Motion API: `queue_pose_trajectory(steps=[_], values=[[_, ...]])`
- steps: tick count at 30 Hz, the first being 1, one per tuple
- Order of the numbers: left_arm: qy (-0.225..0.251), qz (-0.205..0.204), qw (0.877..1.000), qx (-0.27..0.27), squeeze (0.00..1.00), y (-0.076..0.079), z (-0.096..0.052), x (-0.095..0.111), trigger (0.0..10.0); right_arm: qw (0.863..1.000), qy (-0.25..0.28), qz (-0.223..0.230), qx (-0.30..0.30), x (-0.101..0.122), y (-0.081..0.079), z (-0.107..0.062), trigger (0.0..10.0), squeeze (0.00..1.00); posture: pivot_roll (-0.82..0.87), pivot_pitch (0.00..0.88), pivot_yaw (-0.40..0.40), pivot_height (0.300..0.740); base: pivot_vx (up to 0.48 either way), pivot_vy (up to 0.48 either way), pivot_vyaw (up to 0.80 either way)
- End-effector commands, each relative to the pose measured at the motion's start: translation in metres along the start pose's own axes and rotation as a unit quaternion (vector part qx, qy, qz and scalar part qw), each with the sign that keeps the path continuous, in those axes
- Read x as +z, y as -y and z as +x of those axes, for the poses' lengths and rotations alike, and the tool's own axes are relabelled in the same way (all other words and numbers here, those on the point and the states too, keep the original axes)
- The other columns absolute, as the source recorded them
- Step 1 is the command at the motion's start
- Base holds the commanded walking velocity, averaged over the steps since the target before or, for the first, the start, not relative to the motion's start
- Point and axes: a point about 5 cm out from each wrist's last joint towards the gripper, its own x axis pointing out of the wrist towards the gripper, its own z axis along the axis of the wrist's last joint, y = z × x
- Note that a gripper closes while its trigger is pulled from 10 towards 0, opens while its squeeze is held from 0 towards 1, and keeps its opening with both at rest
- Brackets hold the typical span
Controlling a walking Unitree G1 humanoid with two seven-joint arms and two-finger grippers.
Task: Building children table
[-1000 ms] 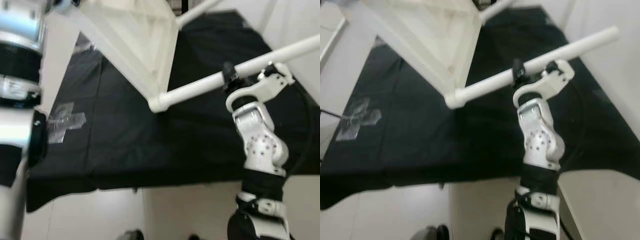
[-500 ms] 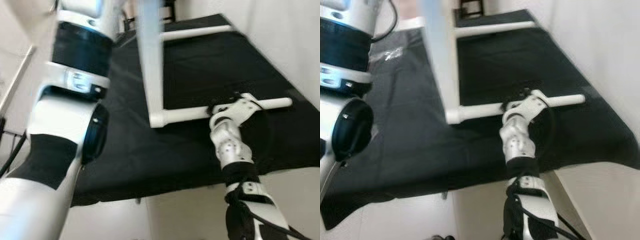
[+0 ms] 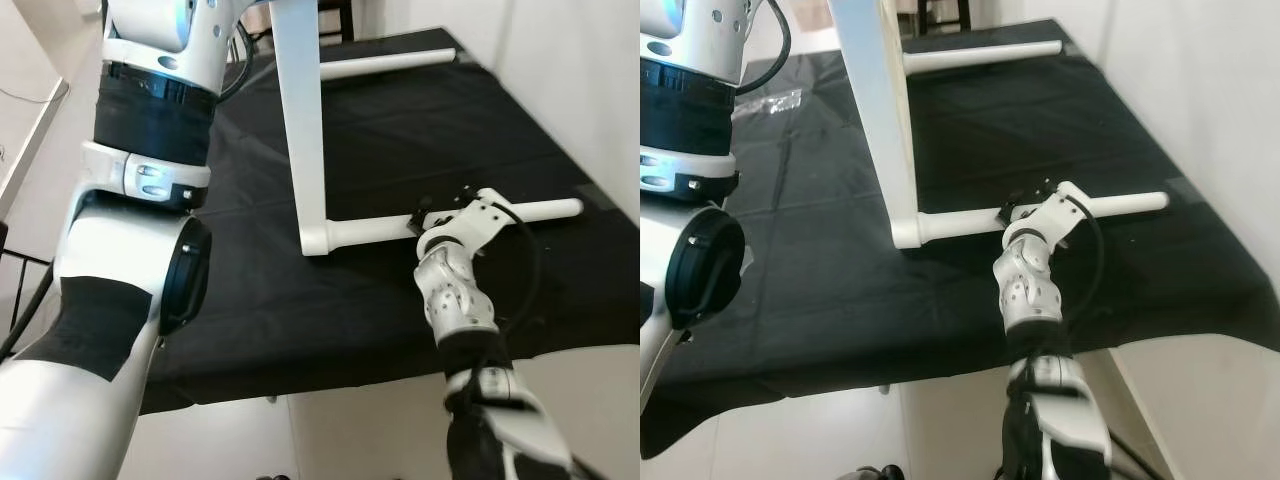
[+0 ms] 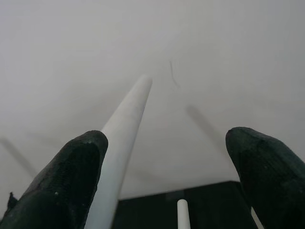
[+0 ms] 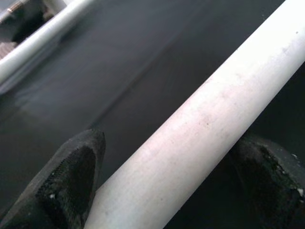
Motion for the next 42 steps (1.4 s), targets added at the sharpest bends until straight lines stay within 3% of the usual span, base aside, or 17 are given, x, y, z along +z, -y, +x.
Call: queue_pose_trajectory(steps=[1, 4, 10, 11, 12, 14, 22, 24, 29, 30, 31, 33, 38, 39, 40, 41, 42], values=[[-0.007, -0.026, 1.000, -0.003, 0.00, 0.000, -0.006, -0.011, 10.0, 0.994, -0.010, -0.103, -0.022, -0.014, 0.015, -0.004, 10.0, 1.00, 0.07, 0.246, 0.054, 0.740, 0.000, 0.000, 0.00], [0.007, -0.029, 1.000, 0.000, 0.00, 0.002, -0.014, -0.009, 10.0, 0.988, 0.085, -0.131, 0.011, 0.024, 0.005, -0.011, 10.0, 1.00, 0.06, 0.241, 0.057, 0.740, 0.000, 0.000, 0.00], [0.014, -0.035, 0.999, 0.008, 0.00, 0.004, -0.017, -0.010, 10.0, 0.983, 0.110, -0.143, 0.015, 0.033, 0.005, -0.014, 10.0, 1.00, 0.04, 0.234, 0.052, 0.740, 0.000, 0.000, 0.00], [0.015, -0.036, 0.999, 0.014, 0.00, 0.006, -0.015, -0.014, 10.0, 0.988, 0.066, -0.138, -0.006, 0.020, 0.017, -0.011, 10.0, 1.00, 0.03, 0.227, 0.042, 0.740, 0.000, 0.000, 0.00], [0.015, -0.036, 0.999, 0.014, 0.00, 0.006, -0.015, -0.014, 10.0, 0.988, 0.066, -0.138, -0.006, 0.020, 0.017, -0.011, 10.0, 1.00, 0.03, 0.227, 0.042, 0.740, 0.000, 0.000, 0.00], [0.014, -0.034, 0.999, 0.019, 0.00, 0.006, -0.014, -0.016, 10.0, 0.991, 0.014, -0.129, -0.027, 0.004, 0.031, -0.010, 10.0, 1.00, 0.04, 0.227, 0.035, 0.740, 0.000, 0.000, 0.00], [0.016, -0.028, 0.999, 0.024, 0.00, 0.005, -0.018, -0.014, 10.0, 0.989, -0.075, -0.105, -0.067, -0.020, 0.052, -0.017, 10.0, 1.00, 0.04, 0.228, 0.023, 0.740, 0.000, 0.000, 0.00], [0.017, -0.027, 0.999, 0.026, 0.00, 0.006, -0.019, -0.015, 10.0, 0.991, -0.068, -0.089, -0.070, -0.013, 0.053, -0.015, 10.0, 1.00, 0.04, 0.229, 0.021, 0.740, 0.000, 0.000, 0.00], [0.020, -0.027, 0.999, 0.031, 0.00, 0.008, -0.021, -0.016, 10.0, 0.997, -0.006, -0.052, -0.054, 0.027, 0.054, -0.009, 10.0, 1.00, 0.04, 0.230, 0.021, 0.740, 0.000, 0.000, 0.00], [0.020, -0.032, 0.999, 0.035, 0.00, 0.009, -0.022, -0.019, 10.0, 0.998, 0.020, -0.049, -0.026, 0.042, 0.048, -0.011, 10.0, 1.00, 0.03, 0.228, 0.021, 0.740, 0.000, 0.000, 0.00], [0.020, -0.032, 0.999, 0.035, 0.00, 0.009, -0.022, -0.019, 10.0, 0.998, 0.020, -0.049, -0.026, 0.042, 0.048, -0.011, 10.0, 1.00, 0.03, 0.228, 0.021, 0.740, 0.000, 0.000, 0.00], [0.024, -0.053, 0.998, 0.029, 0.00, 0.015, -0.025, -0.026, 10.0, 0.995, 0.069, -0.061, 0.044, 0.061, 0.032, -0.021, 10.0, 1.00, 0.02, 0.225, 0.021, 0.740, 0.000, 0.000, 0.00], [0.033, -0.071, 0.997, 0.005, 0.00, 0.024, -0.028, -0.030, 10.0, 0.990, 0.088, -0.078, 0.083, 0.066, 0.021, -0.028, 10.0, 1.00, 0.02, 0.218, 0.019, 0.740, 0.000, 0.000, 0.00], [0.039, -0.081, 0.996, -0.025, 0.00, 0.034, -0.032, -0.032, 10.0, 0.987, 0.090, -0.087, 0.101, 0.064, 0.015, -0.030, 10.0, 0.96, 0.02, 0.215, 0.015, 0.740, 0.000, 0.000, 0.00], [0.042, -0.085, 0.994, -0.057, 0.00, 0.044, -0.036, -0.033, 10.0, 0.986, 0.088, -0.095, 0.109, 0.061, 0.011, -0.032, 10.0, 0.45, 0.02, 0.210, 0.011, 0.740, 0.000, 0.000, 0.00], [0.042, -0.085, 0.994, -0.057, 0.00, 0.044, -0.036, -0.033, 10.0, 0.986, 0.088, -0.095, 0.109, 0.061, 0.011, -0.032, 10.0, 0.45, 0.02, 0.210, 0.011, 0.740, 0.000, 0.000, 0.00], [0.048, -0.088, 0.993, -0.064, 0.00, 0.049, -0.040, -0.032, 10.0, 0.985, 0.077, -0.105, 0.114, 0.056, 0.007, -0.031, 10.0, 0.18, 0.03, 0.205, 0.005, 0.740, 0.000, 0.000, 0.00]])
